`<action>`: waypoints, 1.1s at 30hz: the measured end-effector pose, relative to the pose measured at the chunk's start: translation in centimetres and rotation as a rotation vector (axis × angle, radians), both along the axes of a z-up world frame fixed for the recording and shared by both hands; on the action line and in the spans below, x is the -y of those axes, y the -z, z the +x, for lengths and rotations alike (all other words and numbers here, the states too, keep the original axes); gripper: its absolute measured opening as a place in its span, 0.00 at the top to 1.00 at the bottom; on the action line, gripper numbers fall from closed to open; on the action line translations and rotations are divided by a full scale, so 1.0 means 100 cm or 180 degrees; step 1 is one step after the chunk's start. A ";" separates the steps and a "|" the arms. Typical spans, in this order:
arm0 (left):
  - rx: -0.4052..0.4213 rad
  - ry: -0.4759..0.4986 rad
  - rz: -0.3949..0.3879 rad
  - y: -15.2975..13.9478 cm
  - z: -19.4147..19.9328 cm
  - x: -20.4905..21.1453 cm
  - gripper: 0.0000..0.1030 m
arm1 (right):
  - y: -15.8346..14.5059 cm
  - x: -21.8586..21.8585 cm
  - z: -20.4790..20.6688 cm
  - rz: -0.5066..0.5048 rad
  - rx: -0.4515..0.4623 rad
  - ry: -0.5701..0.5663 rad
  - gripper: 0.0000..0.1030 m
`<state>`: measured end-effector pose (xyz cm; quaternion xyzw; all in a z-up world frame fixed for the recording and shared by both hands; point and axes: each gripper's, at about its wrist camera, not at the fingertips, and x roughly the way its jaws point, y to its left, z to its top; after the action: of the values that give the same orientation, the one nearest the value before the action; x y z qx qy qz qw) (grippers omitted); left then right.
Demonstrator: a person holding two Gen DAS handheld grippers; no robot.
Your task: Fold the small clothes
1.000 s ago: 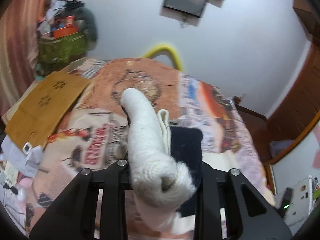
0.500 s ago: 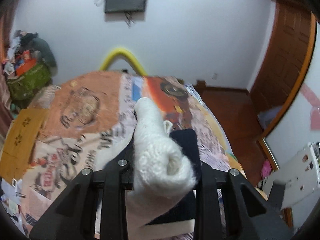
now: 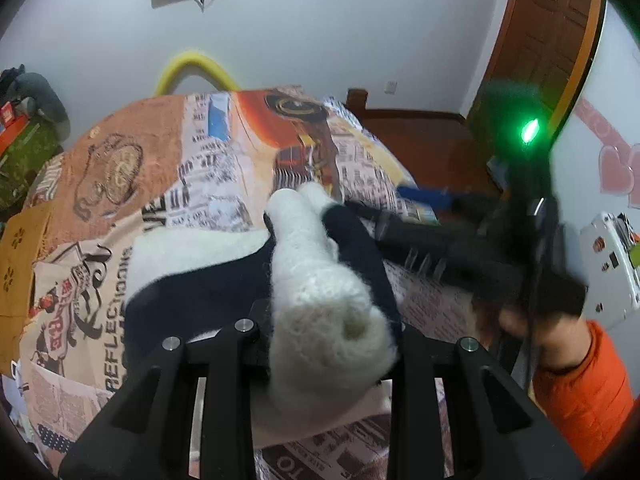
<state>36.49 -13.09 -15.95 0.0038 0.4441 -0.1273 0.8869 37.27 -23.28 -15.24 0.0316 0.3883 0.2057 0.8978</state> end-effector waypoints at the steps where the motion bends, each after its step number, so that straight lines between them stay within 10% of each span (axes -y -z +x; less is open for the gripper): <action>1: -0.0063 0.0026 -0.0006 0.006 0.001 0.002 0.73 | -0.003 0.009 -0.001 0.0044 0.0036 0.0074 0.42; 10: -0.0306 0.0172 0.0328 0.053 -0.004 0.043 0.65 | -0.008 0.057 -0.040 -0.0102 -0.0004 0.0245 0.42; 15: -0.0283 0.0248 0.0244 0.046 -0.018 0.041 0.17 | -0.011 0.061 -0.056 -0.0140 -0.0043 0.0219 0.42; 23: -0.0128 0.0065 -0.0120 -0.002 -0.036 -0.023 0.09 | -0.041 0.039 -0.078 -0.0042 0.0142 0.0105 0.40; 33: 0.0002 -0.0605 0.0133 -0.010 -0.015 -0.130 0.08 | -0.049 -0.040 -0.075 -0.0016 0.0242 -0.0303 0.39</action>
<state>34.99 -0.09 -14.91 -0.0199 0.4447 -0.0333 0.8948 29.77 -19.27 -10.37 0.0030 0.3555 0.2483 0.9011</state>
